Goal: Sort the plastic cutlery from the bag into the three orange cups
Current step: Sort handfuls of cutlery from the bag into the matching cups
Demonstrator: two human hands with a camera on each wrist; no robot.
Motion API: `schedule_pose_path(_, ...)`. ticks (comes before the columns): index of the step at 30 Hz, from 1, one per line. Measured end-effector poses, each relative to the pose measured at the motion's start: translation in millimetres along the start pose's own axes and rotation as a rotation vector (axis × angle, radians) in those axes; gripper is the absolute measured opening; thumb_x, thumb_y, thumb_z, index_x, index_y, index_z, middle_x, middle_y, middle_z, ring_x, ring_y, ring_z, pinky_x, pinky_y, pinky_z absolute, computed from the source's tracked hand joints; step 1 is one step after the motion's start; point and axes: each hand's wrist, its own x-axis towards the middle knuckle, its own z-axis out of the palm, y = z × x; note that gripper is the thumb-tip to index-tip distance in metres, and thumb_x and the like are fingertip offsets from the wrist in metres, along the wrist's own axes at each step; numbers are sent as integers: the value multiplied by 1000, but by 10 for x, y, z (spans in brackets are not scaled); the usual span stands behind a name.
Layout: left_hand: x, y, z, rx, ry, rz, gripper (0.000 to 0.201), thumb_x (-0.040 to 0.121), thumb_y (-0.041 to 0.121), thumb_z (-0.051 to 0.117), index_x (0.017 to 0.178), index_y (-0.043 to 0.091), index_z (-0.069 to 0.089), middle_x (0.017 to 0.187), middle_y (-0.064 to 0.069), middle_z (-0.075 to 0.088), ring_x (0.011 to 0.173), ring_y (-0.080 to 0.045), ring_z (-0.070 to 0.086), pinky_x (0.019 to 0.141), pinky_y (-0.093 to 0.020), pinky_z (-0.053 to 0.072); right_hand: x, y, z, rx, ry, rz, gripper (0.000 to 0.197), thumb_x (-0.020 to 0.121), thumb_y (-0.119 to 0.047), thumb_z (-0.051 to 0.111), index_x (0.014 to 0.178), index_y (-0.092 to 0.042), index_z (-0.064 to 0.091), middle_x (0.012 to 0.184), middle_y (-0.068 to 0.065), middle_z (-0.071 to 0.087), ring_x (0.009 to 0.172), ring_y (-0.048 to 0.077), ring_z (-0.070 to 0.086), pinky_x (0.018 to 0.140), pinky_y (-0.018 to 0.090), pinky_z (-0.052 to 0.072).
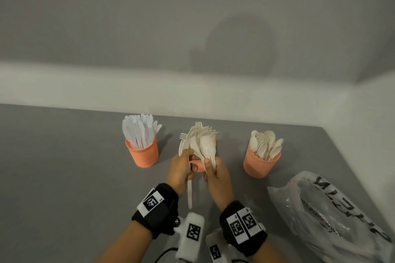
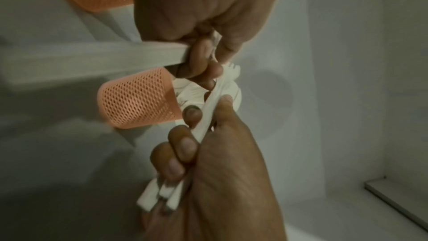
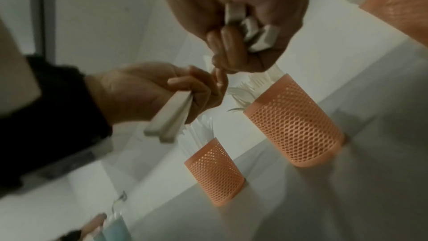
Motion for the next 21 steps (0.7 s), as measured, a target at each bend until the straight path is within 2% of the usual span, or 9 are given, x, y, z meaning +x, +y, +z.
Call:
schedule_pose_path(3, -39, -19, 37, -16, -9, 12, 22, 93, 29, 50, 88, 9, 58, 59, -3, 47, 39, -5, 35, 34, -15, 23, -32, 27, 35, -131, -7, -27, 37, 98, -27, 42, 122, 0, 48, 61, -12, 51, 55, -8, 54, 56, 10, 41)
schedule_pose_path(5, -65, -23, 63, 4, 8, 41, 15, 91, 23, 56, 88, 9, 60, 54, 0, 53, 36, -3, 39, 34, -14, 27, -55, 32, 52, -146, -28, -17, 42, 98, -29, 40, 129, 0, 43, 60, -11, 52, 54, -6, 56, 54, 11, 41)
schedule_pose_path(7, -91, -1, 94, -17, 34, 51, 15, 93, 13, 51, 80, 8, 57, 43, 7, 53, 32, -1, 43, 34, -13, 31, -65, 32, 49, -126, -34, 26, 42, 99, -32, 37, 129, -3, 42, 58, -7, 54, 46, 1, 54, 50, 16, 42)
schedule_pose_path(10, -46, 29, 63, -17, 124, 85, 27, 96, 10, 35, 76, 4, 54, 48, 0, 55, 40, -7, 48, 37, -13, 37, -55, -23, -14, 24, -56, 150, 30, 100, -31, 33, 109, -7, 48, 64, 5, 57, 49, 14, 57, 47, 28, 50)
schedule_pose_path(12, -9, 69, -6, -33, 169, 105, 30, 96, 10, 32, 74, 6, 52, 54, -6, 47, 49, -15, 45, 44, -18, 42, -37, -85, -101, 82, -71, 203, 28, 100, -32, 31, 95, -12, 50, 67, 7, 56, 56, 17, 57, 49, 26, 50)
schedule_pose_path(13, 19, 90, -49, -58, 165, 105, 29, 96, 10, 35, 71, 9, 50, 50, -4, 41, 48, -16, 41, 47, -22, 41, -27, -113, -156, 118, -83, 224, 29, 100, -33, 30, 88, -13, 49, 63, 5, 52, 52, 14, 52, 47, 23, 46)
schedule_pose_path(17, 48, 176, -184, 80, -77, 122, 25, 90, 14, 56, 65, 14, 52, 40, 9, 34, 37, -7, 29, 38, -18, 27, -8, -226, -331, 529, -278, 419, 37, 100, -39, 24, 80, -15, 44, 43, -7, 30, 31, 3, 25, 31, 15, 24)
schedule_pose_path(20, -10, 253, -160, 241, -309, 138, 4, 85, 17, 63, 86, 13, 61, 42, 9, 43, 36, -4, 25, 36, -16, 20, -33, -303, -349, 741, -486, 496, 43, 95, -49, 22, 81, -17, 46, 39, -9, 27, 28, 0, 22, 28, 12, 20)
schedule_pose_path(21, -36, 274, -141, 285, -381, 146, 10, 83, 21, 64, 90, 13, 62, 42, 8, 47, 35, -5, 25, 37, -16, 19, -40, -316, -337, 746, -542, 499, 46, 94, -52, 21, 81, -17, 48, 39, -10, 28, 28, 0, 23, 28, 12, 19)
